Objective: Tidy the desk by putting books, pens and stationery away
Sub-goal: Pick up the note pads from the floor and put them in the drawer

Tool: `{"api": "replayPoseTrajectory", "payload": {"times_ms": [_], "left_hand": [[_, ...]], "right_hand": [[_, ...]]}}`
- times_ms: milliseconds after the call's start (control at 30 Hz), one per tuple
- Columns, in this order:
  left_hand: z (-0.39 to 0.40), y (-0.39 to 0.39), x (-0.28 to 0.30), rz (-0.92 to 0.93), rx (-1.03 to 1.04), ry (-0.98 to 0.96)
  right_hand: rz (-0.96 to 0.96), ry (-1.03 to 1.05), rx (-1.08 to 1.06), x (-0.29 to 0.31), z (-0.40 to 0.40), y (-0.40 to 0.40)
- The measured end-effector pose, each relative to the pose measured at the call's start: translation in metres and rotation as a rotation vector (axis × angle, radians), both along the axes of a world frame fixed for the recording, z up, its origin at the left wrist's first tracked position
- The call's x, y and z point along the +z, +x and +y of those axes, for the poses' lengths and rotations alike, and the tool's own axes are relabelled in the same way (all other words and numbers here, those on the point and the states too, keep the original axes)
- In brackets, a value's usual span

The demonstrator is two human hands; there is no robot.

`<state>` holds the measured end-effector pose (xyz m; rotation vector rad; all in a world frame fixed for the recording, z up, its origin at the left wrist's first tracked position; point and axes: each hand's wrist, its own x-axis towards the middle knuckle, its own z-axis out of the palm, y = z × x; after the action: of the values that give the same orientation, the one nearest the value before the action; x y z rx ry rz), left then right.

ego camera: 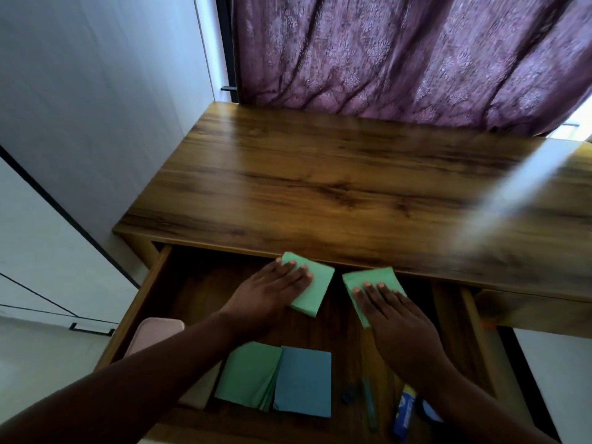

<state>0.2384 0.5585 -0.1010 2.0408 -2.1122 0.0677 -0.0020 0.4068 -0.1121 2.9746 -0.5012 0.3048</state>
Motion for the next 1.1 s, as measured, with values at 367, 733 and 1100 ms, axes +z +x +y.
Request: {"api": "replayPoseTrajectory", "payload": {"times_ms": [367, 733, 1100], "left_hand": [[0.006, -0.008, -0.021, -0.024, 0.121, 0.441], [-0.012, 0.001, -0.063, 0.043, 0.147, 0.547], [0.016, -0.017, -0.042, 0.085, 0.159, 0.489]], "right_hand": [[0.254, 0.102, -0.016, -0.018, 0.02, 0.024], [0.349, 0.374, -0.127, -0.073, 0.01, 0.053], [0.31, 0.351, 0.014, -0.022, 0.036, 0.031]]}}
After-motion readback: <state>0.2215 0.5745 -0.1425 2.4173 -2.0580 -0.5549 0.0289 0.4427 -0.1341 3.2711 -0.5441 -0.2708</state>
